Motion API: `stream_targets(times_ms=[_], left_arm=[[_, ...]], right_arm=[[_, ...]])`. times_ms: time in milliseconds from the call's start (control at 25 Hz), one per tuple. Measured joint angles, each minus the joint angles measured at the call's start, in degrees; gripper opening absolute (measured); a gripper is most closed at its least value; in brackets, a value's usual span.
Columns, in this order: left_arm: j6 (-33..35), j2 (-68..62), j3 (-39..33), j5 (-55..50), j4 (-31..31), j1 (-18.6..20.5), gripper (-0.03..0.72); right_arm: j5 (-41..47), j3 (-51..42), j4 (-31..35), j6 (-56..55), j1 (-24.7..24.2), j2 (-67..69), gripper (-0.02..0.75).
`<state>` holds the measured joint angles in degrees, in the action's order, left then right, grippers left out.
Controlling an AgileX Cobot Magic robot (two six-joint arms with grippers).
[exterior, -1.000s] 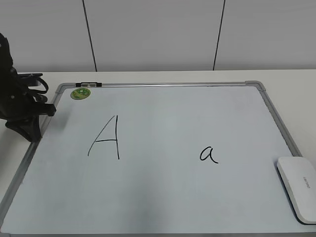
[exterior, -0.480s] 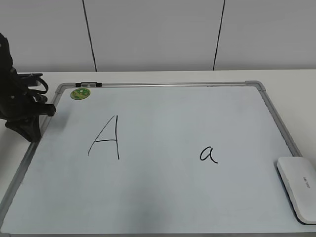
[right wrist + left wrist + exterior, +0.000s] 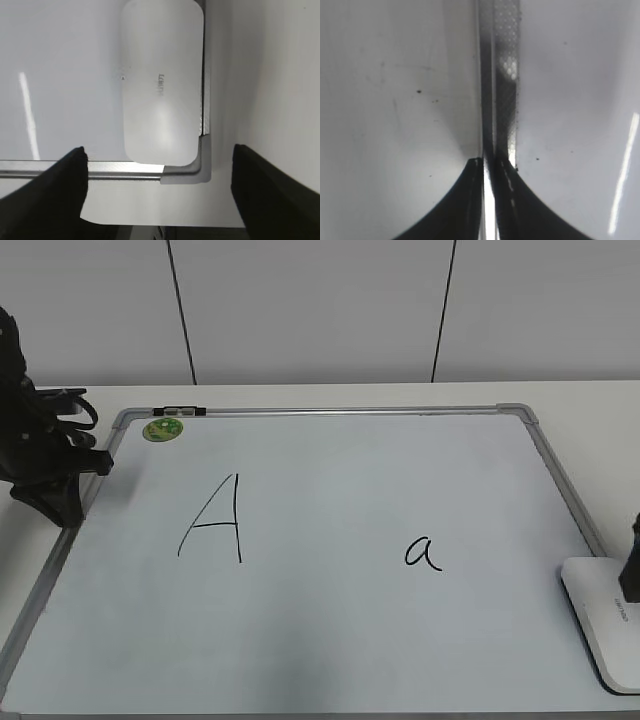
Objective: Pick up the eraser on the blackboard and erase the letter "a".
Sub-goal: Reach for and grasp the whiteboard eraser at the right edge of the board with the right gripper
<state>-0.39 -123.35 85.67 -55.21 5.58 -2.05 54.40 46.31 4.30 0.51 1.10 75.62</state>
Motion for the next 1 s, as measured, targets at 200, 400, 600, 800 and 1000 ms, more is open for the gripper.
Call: stream_targets(times_ms=[200, 400, 600, 800, 1000], left_arm=[[0.0, 0.0, 0.0, 0.0, 0.0, 0.0, 0.05], [0.0, 0.0, 0.0, 0.0, 0.27, 0.0, 0.055], [0.0, 0.0, 0.0, 0.0, 0.27, 0.0, 0.057], [0.0, 0.0, 0.0, 0.0, 0.4, 0.0, 0.064], [0.0, 0.0, 0.0, 0.0, 0.4, 0.0, 0.065]], right_arm=[[-3.14, 0.15, 1.42, 0.83, 0.0, 6.44, 0.671], [-5.86, 0.14, 1.53, 1.05, 0.0, 11.26, 0.671], [-8.49, 0.27, 1.6, 1.09, 0.0, 14.65, 0.671], [-10.72, 0.4, 1.6, 1.18, 0.0, 16.74, 0.669], [-12.11, 0.4, 1.6, 1.18, 0.0, 19.51, 0.666]])
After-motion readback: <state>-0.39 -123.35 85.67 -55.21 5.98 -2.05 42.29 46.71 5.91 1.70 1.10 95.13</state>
